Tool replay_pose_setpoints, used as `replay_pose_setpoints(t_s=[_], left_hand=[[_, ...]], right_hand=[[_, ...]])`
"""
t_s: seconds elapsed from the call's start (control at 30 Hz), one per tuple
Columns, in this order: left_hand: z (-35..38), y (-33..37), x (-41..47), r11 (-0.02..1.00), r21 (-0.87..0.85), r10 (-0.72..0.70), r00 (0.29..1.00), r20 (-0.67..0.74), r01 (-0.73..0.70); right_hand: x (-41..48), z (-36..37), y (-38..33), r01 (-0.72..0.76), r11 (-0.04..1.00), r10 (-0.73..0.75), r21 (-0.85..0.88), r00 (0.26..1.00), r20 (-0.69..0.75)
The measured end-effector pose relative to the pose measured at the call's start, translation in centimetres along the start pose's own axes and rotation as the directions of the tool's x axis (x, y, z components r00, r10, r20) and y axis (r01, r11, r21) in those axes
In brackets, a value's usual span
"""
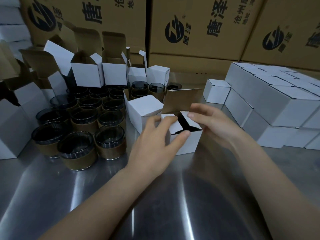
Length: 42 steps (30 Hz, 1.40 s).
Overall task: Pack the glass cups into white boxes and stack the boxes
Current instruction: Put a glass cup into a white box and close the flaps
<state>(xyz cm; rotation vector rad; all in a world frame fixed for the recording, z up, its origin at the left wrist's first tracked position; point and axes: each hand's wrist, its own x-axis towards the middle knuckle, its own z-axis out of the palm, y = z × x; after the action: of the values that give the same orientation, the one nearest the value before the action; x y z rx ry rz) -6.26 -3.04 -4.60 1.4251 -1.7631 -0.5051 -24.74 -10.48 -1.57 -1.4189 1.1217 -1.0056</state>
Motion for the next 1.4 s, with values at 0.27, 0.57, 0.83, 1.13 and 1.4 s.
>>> replay_pose_setpoints(t_s=[0.27, 0.57, 0.83, 1.13, 1.4], left_hand=[[0.1, 0.2, 1.1, 0.969, -0.246, -0.018, 0.991, -0.136, -0.016], [-0.3, 0.2, 1.3, 0.894, -0.441, 0.063, 0.996, -0.057, -0.082], [-0.4, 0.1, 1.4, 0.916, -0.397, 0.036, 0.997, -0.066, -0.060], [-0.9, 0.2, 1.2, 0.932, -0.349, 0.097, 0.995, -0.002, -0.092], [-0.9, 0.0, 1.2, 0.950, -0.277, 0.142, 0.989, -0.036, -0.146]], right_hand=[[0.3, 0.3, 0.2, 0.043, 0.998, -0.044, -0.048, 0.998, -0.034], [-0.4, 0.3, -0.4, 0.116, 0.987, -0.110, -0.107, 0.992, 0.056], [-0.5, -0.9, -0.9, -0.018, 0.997, 0.029, -0.080, 0.989, 0.144], [-1.5, -0.9, -1.3, 0.150, 0.956, -0.098, -0.253, 0.974, 0.205], [-1.6, -1.1, -1.0, 0.232, 0.926, -0.138, -0.299, 0.943, 0.303]])
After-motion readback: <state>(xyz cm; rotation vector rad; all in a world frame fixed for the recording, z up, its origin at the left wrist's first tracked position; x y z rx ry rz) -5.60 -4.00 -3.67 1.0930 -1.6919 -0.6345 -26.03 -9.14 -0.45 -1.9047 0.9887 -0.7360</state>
